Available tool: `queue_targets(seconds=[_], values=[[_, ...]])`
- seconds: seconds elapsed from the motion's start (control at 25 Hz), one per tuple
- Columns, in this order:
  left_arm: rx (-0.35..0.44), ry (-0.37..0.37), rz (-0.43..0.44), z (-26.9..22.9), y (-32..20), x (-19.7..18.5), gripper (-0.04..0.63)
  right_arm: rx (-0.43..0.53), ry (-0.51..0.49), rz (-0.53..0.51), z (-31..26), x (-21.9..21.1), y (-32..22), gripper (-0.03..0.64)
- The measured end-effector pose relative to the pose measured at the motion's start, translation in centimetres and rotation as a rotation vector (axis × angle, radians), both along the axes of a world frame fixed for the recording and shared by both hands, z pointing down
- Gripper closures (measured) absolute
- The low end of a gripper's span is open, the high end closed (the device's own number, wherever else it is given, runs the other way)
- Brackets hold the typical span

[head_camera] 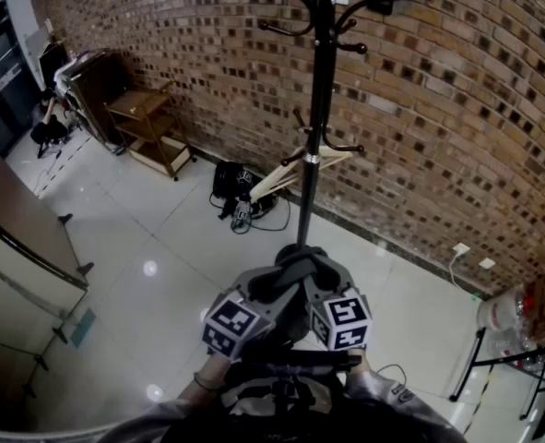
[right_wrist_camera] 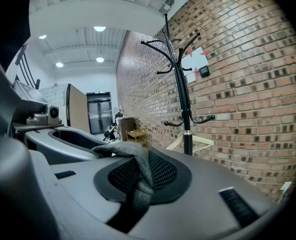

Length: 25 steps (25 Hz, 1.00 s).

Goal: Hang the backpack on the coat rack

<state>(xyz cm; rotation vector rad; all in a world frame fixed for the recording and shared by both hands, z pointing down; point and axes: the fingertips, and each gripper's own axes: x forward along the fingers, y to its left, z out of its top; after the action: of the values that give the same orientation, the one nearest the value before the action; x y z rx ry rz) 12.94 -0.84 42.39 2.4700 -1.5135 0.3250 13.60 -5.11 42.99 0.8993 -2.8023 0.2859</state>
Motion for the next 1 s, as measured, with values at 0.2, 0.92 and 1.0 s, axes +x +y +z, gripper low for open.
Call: queue_targets(seconds=[0.2, 0.92, 1.0], values=[[0.036, -0.048, 0.083, -1.4, -2.9, -4.3, 0.456, 0.017, 0.015, 0.055, -0.8, -3.8, -2.5, 0.563], [0.048, -0.057, 0.142, -2.2, -13.7, -11.0, 0.456, 0.031, 0.028, 0.109, -1.8, -10.5, -13.1, 0.563], [0.039, -0.050, 0.134, -1.8, -15.0, -11.0, 0.456, 0.031, 0.029, 0.099, -1.5, -10.6, -14.4, 0.563]])
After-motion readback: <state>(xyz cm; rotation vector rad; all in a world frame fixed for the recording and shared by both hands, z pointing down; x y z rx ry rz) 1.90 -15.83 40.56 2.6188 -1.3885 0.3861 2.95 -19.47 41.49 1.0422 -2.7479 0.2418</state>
